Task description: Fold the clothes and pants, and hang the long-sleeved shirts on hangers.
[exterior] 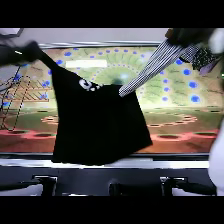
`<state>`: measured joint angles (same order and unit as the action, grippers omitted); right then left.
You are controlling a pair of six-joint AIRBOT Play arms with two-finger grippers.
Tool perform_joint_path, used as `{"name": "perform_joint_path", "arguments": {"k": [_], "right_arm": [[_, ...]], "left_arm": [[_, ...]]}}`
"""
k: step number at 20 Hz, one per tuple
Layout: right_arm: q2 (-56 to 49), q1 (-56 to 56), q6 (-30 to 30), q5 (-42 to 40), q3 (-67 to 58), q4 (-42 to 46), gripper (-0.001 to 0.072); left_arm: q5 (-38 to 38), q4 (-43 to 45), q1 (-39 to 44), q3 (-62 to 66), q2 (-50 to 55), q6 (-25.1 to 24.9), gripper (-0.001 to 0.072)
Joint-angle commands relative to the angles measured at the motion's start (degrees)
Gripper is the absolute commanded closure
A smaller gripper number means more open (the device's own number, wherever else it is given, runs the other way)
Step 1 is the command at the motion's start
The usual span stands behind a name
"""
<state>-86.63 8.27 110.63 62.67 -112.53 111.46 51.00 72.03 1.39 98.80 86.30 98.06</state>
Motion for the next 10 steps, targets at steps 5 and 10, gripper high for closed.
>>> {"name": "perform_joint_path", "arguments": {"k": [5,10], "right_arm": [[-20.22,-0.04,-6.93,14.03,-0.07,-6.75,0.0270],[-15.21,-9.60,-21.03,20.57,0.46,-27.85,0.0158]], "left_arm": [[11.23,-2.19,2.56,-0.04,17.75,1.16,0.0036],[20.17,-1.73,-6.43,-1.22,8.96,-2.19,-0.0005]]}}
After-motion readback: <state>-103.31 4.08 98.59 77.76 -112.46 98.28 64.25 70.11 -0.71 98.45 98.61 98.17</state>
